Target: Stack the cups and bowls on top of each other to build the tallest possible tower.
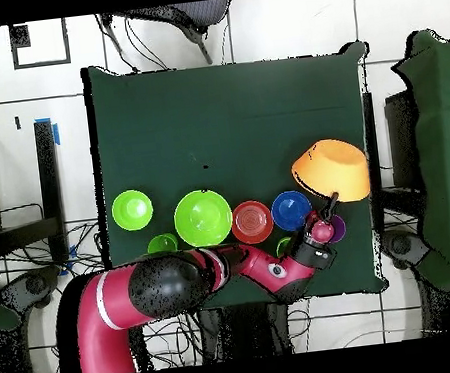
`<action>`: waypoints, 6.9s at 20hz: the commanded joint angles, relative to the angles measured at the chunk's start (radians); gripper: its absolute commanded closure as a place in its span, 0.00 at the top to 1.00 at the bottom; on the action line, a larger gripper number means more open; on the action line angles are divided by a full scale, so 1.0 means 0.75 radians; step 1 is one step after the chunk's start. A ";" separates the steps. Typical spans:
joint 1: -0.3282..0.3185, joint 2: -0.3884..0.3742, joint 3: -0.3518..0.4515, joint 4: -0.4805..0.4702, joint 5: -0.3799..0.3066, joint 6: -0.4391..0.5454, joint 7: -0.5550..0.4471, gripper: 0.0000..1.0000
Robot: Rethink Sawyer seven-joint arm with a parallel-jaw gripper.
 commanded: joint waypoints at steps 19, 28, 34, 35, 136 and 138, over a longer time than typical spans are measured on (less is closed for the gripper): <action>0.010 -0.059 0.214 -0.182 0.054 0.085 0.577 0.00; 0.022 -0.181 0.200 -0.108 0.106 -0.034 0.493 0.00; 0.053 -0.232 0.154 -0.094 0.148 -0.081 0.384 0.00; 0.057 -0.239 0.153 -0.097 0.149 -0.092 0.377 0.00; -0.009 -0.061 0.181 -0.490 0.570 -0.475 0.582 0.00; -0.005 -0.062 0.181 -0.487 0.570 -0.473 0.587 0.00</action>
